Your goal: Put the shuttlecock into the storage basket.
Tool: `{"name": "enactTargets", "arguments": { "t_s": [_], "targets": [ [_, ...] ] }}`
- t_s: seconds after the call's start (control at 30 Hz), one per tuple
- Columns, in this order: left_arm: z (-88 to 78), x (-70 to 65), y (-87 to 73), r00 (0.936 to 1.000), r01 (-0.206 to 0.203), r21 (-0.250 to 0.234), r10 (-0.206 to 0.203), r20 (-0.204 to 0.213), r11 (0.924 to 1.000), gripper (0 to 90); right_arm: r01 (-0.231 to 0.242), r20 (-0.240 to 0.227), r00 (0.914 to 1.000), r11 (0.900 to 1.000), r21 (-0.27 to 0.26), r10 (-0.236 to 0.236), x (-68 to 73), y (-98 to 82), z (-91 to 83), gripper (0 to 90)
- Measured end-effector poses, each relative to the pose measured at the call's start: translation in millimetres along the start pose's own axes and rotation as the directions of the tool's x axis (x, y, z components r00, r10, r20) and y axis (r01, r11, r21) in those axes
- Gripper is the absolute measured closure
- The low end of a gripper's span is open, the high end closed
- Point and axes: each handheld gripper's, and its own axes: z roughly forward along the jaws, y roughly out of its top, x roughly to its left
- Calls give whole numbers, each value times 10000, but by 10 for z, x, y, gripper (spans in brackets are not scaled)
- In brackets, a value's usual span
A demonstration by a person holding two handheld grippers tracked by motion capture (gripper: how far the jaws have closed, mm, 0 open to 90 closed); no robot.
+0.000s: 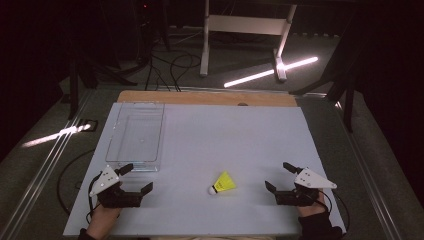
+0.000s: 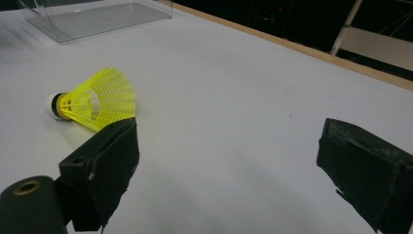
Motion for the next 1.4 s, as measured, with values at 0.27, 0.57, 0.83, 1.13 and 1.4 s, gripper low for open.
{"name": "enactTargets", "arguments": {
  "t_s": [0.27, 0.57, 0.83, 1.13, 1.4],
  "targets": [
    [-51, 46, 121, 9986, -63, 367, 43, 522, 9993, 2, -156, 35, 9999, 9998, -85, 156, -4, 18, -21, 86],
    [-92, 37, 302, 9921, -554, 1037, 431, 1180, 9931, 2, -319, 202, 9993, 9994, -136, 322, -72, 2, -9, 86],
    [-34, -19, 455, 9845, -1044, 2079, 714, 1602, 9726, 2, 113, -194, 9997, 9999, -115, -115, -2, 31, 37, 86],
    [-35, -51, 531, 9795, -1519, 2962, 1034, 1730, 9430, 2, 222, -532, 9983, 9990, -386, -243, 42, 74, 43, 87],
    [-12, -145, 631, 9705, -2151, 4096, 1472, 1912, 8865, 2, 405, -751, 9963, 9987, -321, -428, 81, 81, 67, 86]
  ]
}}
